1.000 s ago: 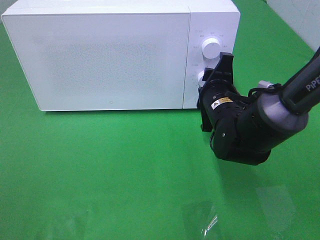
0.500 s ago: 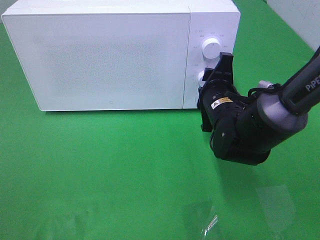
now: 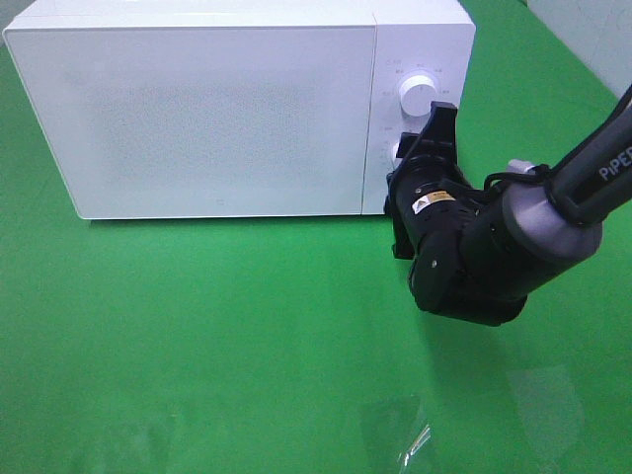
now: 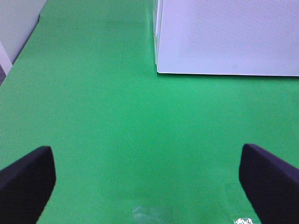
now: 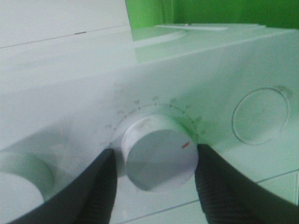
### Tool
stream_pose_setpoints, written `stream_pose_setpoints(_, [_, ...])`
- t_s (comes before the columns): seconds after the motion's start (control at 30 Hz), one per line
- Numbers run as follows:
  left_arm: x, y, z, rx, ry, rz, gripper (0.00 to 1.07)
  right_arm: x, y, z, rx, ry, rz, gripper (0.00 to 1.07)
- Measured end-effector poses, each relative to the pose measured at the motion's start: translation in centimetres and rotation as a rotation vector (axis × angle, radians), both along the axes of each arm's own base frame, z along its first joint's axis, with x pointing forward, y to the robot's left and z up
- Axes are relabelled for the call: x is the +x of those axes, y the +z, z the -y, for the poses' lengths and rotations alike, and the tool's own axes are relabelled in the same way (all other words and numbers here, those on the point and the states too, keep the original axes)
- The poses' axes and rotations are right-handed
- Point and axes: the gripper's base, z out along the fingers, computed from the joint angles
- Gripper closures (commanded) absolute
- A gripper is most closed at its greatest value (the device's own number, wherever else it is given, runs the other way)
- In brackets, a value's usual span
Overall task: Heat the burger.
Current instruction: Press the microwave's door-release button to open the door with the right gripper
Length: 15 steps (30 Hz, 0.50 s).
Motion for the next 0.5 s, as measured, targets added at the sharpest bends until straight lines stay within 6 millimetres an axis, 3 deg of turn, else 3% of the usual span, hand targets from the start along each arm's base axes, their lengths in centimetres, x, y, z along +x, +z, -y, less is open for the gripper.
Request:
stream_pose_setpoints(0.3, [0.0,0.0,0.0,0.000,0.000,0.000,0.07,-0.2,0.6,-0.3,-0.095,0.040,0.018,0.41])
stream_pose_setpoints(0.5, [0.0,0.0,0.0,0.000,0.000,0.000,0.07,-0.9,1.4,-0.3,-0.219,0.127,0.028,0.40])
